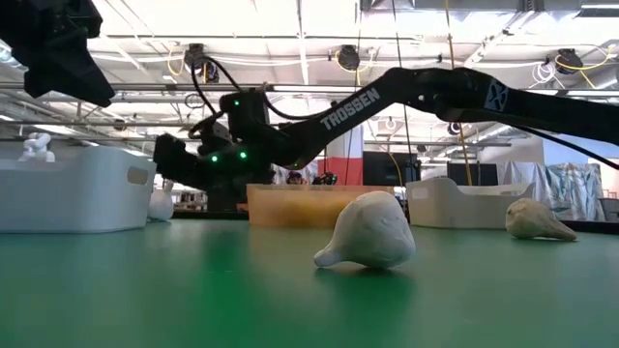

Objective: Sort produce into baskets
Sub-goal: Put the garlic into the right white bin

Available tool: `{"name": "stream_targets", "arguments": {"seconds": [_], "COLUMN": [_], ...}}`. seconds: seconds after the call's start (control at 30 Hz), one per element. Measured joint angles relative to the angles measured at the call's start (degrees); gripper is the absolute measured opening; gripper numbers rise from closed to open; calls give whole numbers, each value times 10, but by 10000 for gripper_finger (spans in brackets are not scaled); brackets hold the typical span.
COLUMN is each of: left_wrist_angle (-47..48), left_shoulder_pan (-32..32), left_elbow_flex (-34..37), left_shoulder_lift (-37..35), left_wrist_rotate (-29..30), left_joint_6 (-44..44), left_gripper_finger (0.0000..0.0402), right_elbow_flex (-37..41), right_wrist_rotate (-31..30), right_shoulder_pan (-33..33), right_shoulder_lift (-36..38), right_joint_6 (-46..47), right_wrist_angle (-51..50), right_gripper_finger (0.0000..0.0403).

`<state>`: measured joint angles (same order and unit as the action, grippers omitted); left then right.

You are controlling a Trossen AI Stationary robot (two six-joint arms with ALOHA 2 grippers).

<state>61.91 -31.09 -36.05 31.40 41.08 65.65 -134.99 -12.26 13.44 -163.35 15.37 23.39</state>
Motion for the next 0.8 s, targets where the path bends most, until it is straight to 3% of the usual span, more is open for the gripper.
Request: {"name": "stream_targets", "arguments": {"seconds": [0.7, 0.8], "left_wrist_angle": [4, 4], "left_shoulder_pan": [0, 0], "left_elbow_flex": [0, 0], "left_shoulder_lift": [0, 0], "left_wrist_rotate": [1, 1], "left_joint_6": [-5, -5], "left_gripper_finger": [125, 125], "right_elbow_flex": [0, 0], "right_wrist_rotate": [34, 34], "right_shoulder_pan": [6, 6], "right_shoulder_lift": [0, 0], "right_joint_6": [-43, -43], "right_wrist_angle": [-12, -12], "right_gripper_finger": [8, 3]}}
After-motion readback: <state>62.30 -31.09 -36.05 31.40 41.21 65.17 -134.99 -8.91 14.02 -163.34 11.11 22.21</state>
